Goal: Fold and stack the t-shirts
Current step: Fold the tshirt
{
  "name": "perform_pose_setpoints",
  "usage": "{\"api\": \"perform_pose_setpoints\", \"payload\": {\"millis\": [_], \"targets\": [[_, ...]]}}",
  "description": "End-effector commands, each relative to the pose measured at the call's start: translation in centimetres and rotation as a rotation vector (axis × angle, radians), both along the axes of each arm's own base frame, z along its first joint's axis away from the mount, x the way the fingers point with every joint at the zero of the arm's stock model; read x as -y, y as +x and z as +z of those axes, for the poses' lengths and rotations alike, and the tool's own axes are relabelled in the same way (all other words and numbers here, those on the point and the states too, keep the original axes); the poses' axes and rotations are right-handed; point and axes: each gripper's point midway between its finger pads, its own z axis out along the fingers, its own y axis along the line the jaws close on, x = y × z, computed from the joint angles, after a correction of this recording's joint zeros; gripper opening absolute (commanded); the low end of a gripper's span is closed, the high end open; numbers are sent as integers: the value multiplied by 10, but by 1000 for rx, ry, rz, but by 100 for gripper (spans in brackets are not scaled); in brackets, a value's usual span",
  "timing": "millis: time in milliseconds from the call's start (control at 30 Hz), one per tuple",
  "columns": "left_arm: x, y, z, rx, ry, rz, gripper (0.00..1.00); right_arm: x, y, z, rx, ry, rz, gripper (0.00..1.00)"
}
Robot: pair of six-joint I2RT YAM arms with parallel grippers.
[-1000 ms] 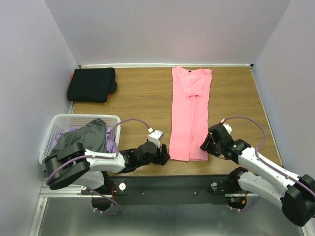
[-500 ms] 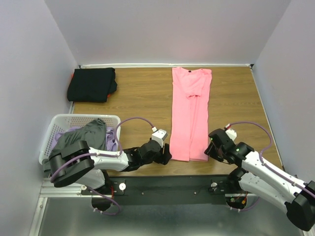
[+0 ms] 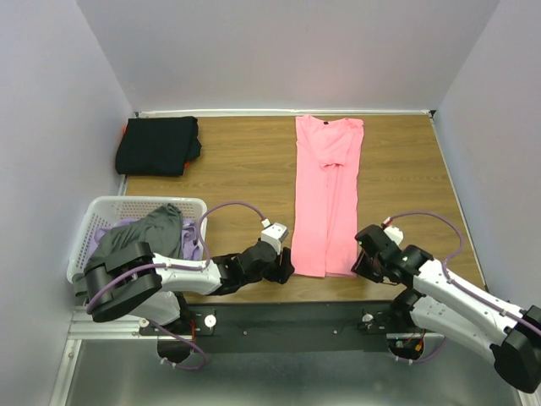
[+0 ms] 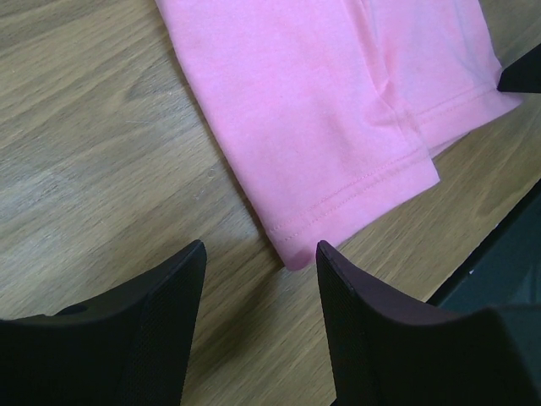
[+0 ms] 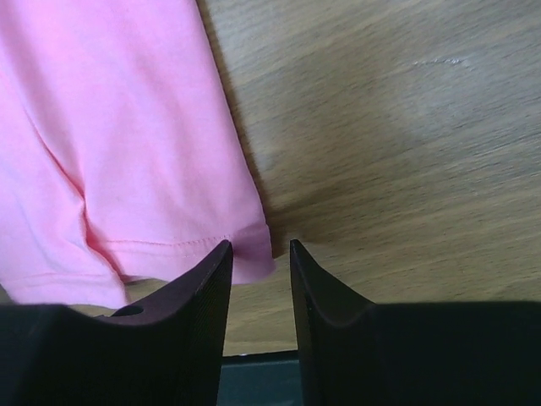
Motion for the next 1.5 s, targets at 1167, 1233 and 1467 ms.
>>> {"api": "perform_pose_setpoints", "payload": {"millis": [1167, 1233, 1467], "targets": [[5, -15, -26, -58, 110, 15, 43, -9, -2, -7, -10, -24, 55, 5], [4, -17, -30, -63, 120, 17, 34, -10, -1, -5, -7, -24, 57, 4], [1, -21, -40, -78, 141, 26, 0, -14, 6, 4, 17, -17, 64, 2]]}}
